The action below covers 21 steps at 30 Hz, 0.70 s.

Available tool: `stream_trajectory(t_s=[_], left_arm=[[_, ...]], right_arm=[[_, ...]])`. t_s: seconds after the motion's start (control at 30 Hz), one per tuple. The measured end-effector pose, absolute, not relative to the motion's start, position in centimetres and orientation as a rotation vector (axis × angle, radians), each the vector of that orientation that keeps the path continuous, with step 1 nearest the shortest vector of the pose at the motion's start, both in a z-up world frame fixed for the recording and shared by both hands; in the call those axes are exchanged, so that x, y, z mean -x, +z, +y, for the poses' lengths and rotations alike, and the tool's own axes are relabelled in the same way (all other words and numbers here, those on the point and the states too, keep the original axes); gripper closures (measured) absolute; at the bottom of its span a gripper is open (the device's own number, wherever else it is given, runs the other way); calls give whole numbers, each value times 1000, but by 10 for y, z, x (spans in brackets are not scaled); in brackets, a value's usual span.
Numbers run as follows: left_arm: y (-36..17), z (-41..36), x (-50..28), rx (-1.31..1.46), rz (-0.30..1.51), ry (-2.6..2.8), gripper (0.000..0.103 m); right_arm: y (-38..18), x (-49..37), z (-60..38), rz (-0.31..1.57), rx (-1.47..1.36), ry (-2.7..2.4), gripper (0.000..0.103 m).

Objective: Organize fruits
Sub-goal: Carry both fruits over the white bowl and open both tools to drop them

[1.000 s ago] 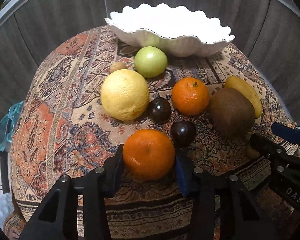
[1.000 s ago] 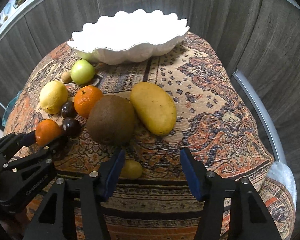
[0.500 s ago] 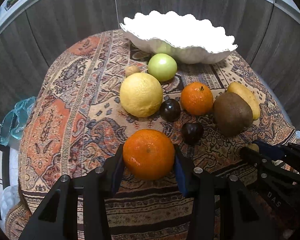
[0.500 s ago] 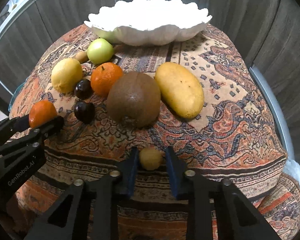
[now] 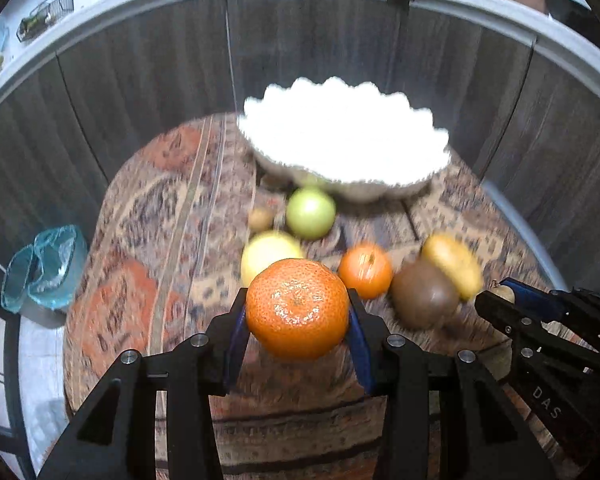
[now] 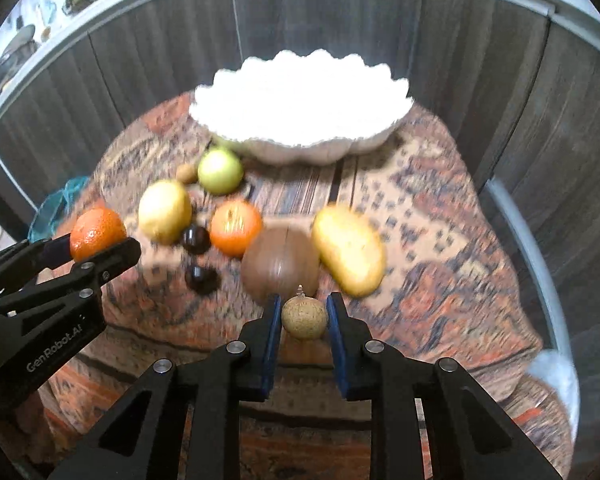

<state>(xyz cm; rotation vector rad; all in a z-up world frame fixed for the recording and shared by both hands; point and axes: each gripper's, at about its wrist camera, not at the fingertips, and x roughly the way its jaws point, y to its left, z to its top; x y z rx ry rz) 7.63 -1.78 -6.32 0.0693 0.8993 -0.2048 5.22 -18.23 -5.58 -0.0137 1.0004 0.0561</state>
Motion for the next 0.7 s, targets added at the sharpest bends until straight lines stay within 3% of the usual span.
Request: stream_trajectory(t_s=[0.4,0.7], left_arm=[[-6,-34,-163,-70,760,-222,59],[-21,-45,-241,-57,806,-252,59]], right_arm=[[1,-132,-199,857,-45,34,79],[-5,-208,-210,863,-33,-12,79]])
